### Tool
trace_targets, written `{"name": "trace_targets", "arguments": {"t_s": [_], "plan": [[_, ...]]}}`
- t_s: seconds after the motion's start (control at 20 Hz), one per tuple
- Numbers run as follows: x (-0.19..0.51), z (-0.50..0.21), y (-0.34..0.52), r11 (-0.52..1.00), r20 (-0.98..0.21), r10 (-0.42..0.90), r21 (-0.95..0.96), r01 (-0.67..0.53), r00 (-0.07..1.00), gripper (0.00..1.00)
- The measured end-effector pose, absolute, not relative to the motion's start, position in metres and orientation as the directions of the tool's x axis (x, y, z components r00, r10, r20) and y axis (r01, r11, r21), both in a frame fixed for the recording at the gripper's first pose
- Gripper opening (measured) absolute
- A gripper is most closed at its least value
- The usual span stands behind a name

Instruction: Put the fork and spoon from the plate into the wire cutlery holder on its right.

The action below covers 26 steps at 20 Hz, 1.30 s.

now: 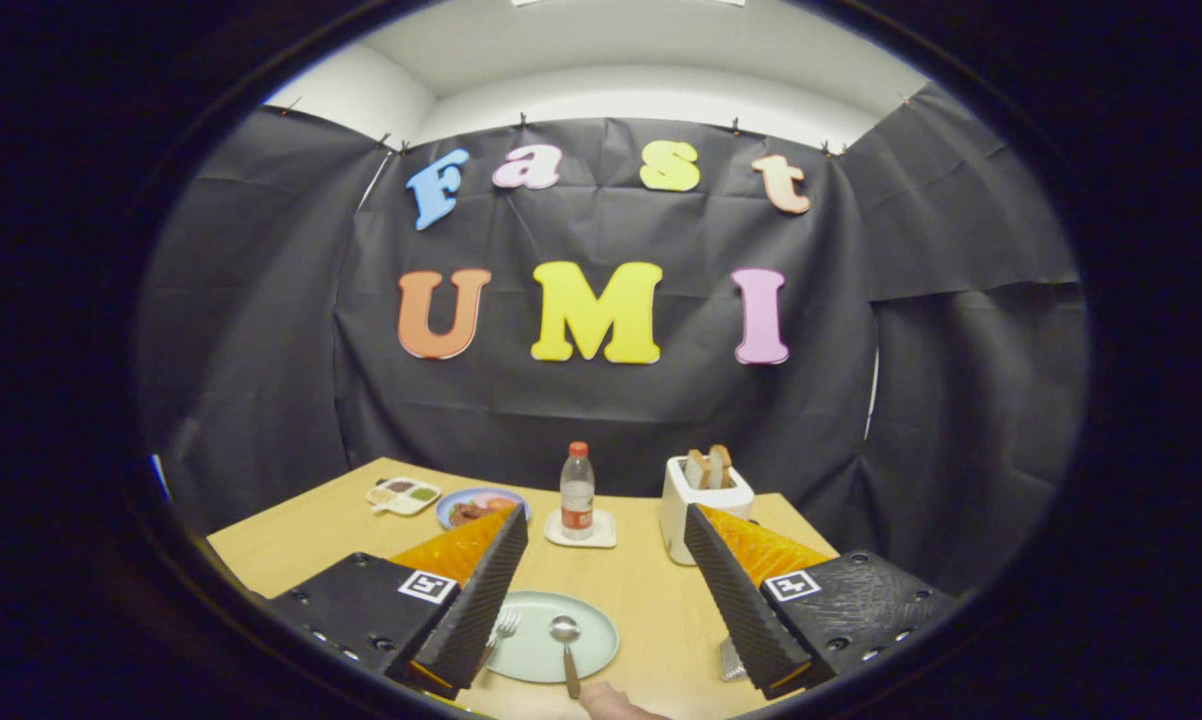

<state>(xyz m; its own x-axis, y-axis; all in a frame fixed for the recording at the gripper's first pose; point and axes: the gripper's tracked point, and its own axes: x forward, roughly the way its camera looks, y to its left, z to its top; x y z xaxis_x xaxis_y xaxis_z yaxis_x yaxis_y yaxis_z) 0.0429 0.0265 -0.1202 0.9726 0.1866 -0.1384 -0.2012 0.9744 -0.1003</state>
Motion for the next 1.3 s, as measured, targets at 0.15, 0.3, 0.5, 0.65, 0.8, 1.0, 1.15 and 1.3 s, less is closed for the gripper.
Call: {"name": "trace_targets", "arguments": {"t_s": [0.15, 0.3, 0.5, 0.65, 0.8, 1.0, 1.15, 1.3], "plan": [[0.053, -0.163, 0.023, 0.97, -0.235, 0.196, -0.098, -0.224, 0.952, 0.96], [0.06, -0.218, 0.025, 0.964, -0.334, 0.193, -0.11, -0.241, 0.923, 0.96], [0.062, -0.276, 0.022, 0.963, -0.461, 0.181, -0.099, -0.252, 0.869, 0.96], [0.07, -0.309, 0.021, 0.972, -0.539, 0.153, -0.071, -0.225, 0.828, 0.96], [0.073, -0.329, 0.021, 0.975, -0.593, 0.137, -0.061, -0.215, 0.793, 0.95], [0.08, -0.354, 0.022, 0.979, -0.645, 0.099, -0.075, -0.192, 0.757, 0.82], [0.081, -0.373, 0.02, 0.981, -0.703, 0.073, -0.076, -0.178, 0.707, 0.64], [0.083, -0.38, 0.022, 0.98, -0.733, 0.072, -0.074, -0.184, 0.676, 0.42]]}}
